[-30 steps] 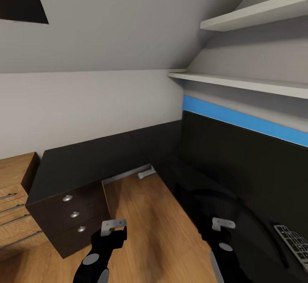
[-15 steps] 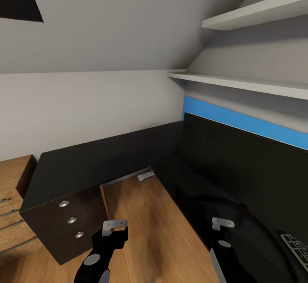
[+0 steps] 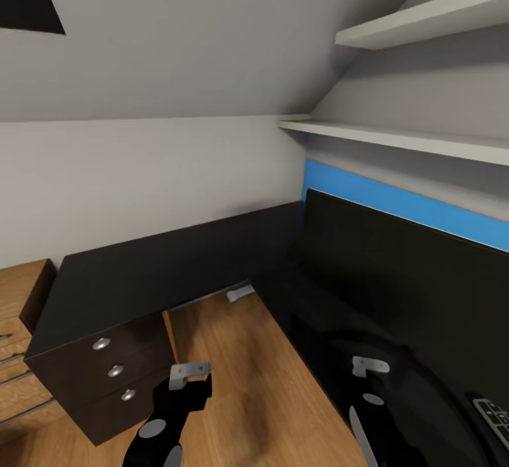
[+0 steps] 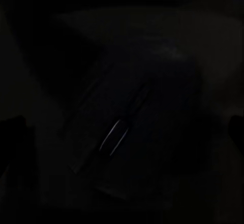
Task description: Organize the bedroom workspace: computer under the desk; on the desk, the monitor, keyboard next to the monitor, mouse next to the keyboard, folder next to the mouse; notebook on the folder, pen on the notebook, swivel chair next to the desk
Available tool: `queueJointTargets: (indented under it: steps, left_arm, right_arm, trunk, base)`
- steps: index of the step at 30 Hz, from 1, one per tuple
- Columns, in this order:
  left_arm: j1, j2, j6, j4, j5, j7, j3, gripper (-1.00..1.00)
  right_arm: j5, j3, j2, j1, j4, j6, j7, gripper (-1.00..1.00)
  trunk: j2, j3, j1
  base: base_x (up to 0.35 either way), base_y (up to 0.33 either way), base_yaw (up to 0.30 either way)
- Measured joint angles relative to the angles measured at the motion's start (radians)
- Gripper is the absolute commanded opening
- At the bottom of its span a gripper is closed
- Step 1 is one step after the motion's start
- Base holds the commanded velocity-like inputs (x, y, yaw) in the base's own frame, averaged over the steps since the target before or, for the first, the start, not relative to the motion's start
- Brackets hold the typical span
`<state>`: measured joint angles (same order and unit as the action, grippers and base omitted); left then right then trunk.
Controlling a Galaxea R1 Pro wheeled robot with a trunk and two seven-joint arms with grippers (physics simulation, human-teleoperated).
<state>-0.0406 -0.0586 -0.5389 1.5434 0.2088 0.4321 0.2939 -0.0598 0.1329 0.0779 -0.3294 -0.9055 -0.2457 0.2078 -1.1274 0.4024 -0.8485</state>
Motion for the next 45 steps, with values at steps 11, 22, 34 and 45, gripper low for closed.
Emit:
queueJointTargets:
  steps: [11, 22, 34, 45]
  left_arm:
    - [0.000, 0.000, 0.000, 0.000, 0.000, 0.000, 0.000, 1.00]
    - [0.000, 0.000, -0.001, 0.000, 0.000, 0.000, 0.001, 1.00]
    - [0.000, 0.000, -0.002, 0.000, 0.000, 0.000, 0.000, 1.00]
    - [0.000, 0.000, -0.001, 0.000, 0.000, 0.000, 0.001, 1.00]
  right_arm:
    - [0.001, 0.005, 0.001, 0.000, -0.001, -0.002, -0.001, 1.00]
    - [-0.003, 0.006, 0.001, 0.000, -0.001, -0.003, 0.001, 1.00]
    - [0.004, 0.006, 0.001, 0.000, -0.003, -0.007, 0.002, 1.00]
    - [0.039, 0.006, 0.001, 0.000, -0.001, -0.007, 0.000, -1.00]
  trunk:
    - [0.000, 0.000, 0.000]
    - [0.000, 0.000, 0.000]
    - [0.000, 0.000, 0.000]
    - [0.000, 0.000, 0.000]
  base:
    - [0.010, 0.000, 0.000]
    - [0.069, 0.000, 0.000]
    - [0.002, 0.000, 0.000]
    - [0.000, 0.000, 0.000]
